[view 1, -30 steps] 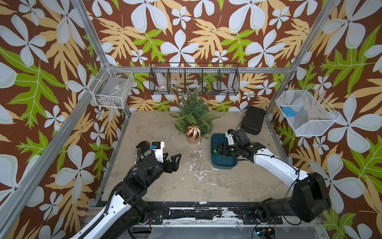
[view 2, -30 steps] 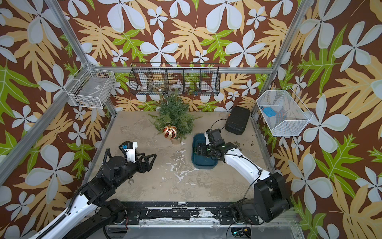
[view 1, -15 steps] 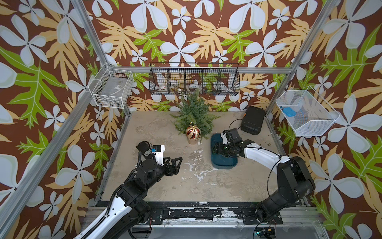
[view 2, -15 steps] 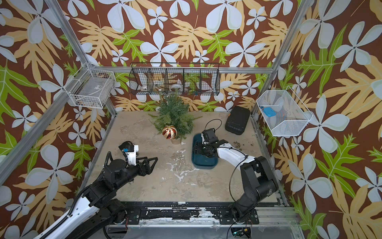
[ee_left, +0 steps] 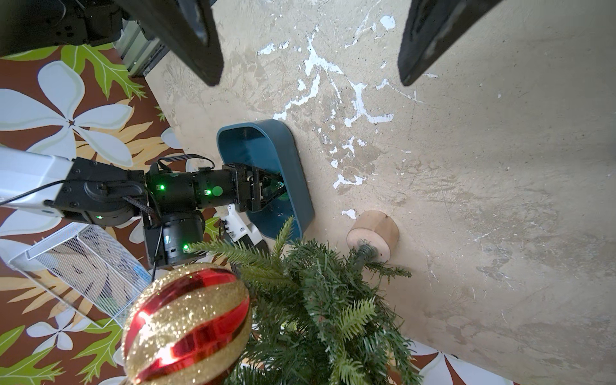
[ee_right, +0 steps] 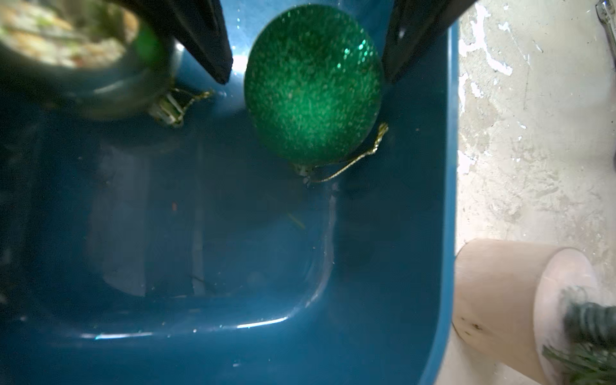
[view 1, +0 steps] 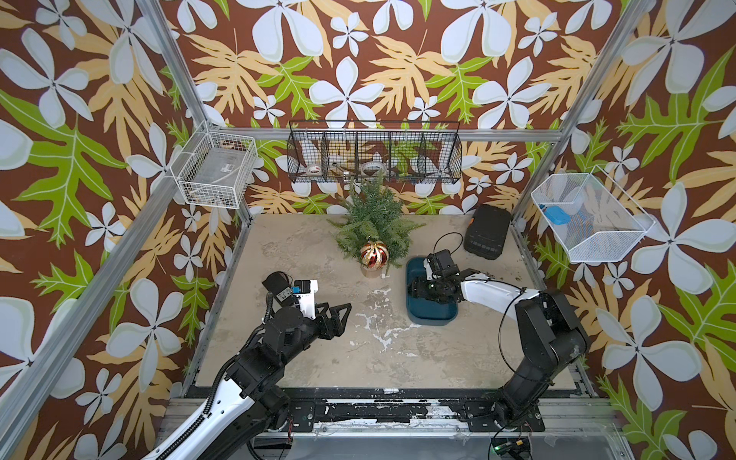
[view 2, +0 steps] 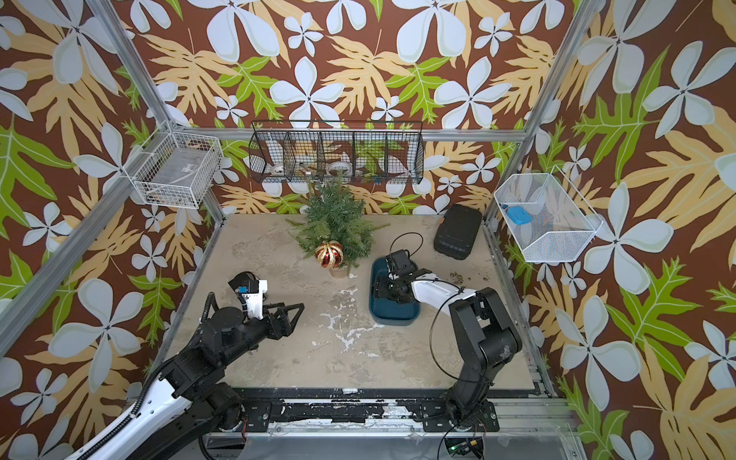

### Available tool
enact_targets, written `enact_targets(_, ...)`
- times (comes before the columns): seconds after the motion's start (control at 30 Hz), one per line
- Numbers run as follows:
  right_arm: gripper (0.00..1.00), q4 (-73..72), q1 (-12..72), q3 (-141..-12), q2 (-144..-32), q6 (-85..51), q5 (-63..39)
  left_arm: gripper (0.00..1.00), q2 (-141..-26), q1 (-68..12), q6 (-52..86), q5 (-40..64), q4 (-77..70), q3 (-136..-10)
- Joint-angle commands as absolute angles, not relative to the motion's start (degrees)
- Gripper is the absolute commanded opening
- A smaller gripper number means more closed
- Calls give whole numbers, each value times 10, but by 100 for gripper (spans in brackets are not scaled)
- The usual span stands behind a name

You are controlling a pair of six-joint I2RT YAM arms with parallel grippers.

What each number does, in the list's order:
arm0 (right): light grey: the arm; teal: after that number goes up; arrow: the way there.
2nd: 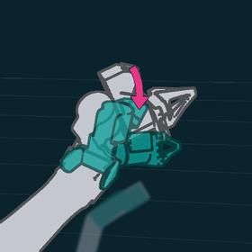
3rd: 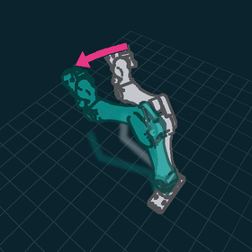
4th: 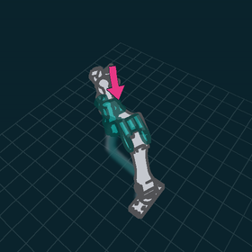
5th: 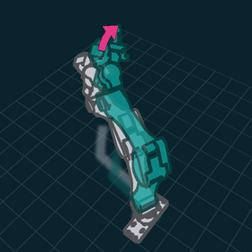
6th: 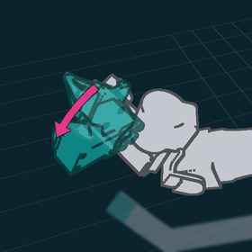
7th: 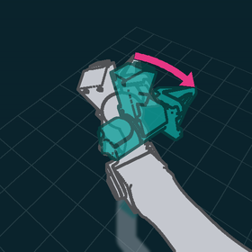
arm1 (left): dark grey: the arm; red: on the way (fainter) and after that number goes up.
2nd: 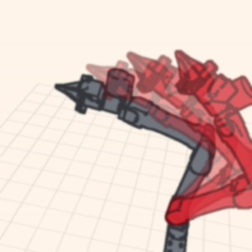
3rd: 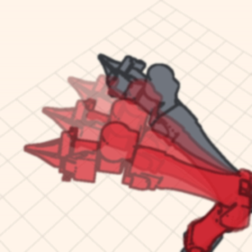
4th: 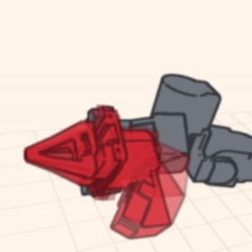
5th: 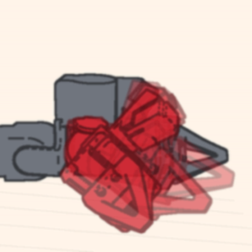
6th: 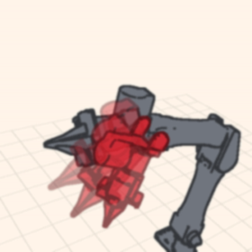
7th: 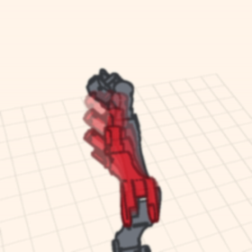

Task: Decorate the small christmas tree with ornaments
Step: Pick up an ornament from the container.

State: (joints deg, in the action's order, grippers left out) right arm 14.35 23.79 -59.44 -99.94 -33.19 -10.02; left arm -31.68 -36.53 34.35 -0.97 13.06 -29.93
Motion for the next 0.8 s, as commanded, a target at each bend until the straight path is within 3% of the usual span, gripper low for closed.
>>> enact_targets(0.0,76,127,238,-603,-1005,-340,-90,84,-317,-365,348,-5,119,-299)
enact_targets(0.4,75,116,239,-602,-1026,-338,-97,82,-320,-364,349,-4,116,-298)
enact_targets(0.77,66,106,239,-594,-1016,-334,-99,81,-325,-365,347,-2,115,-301)
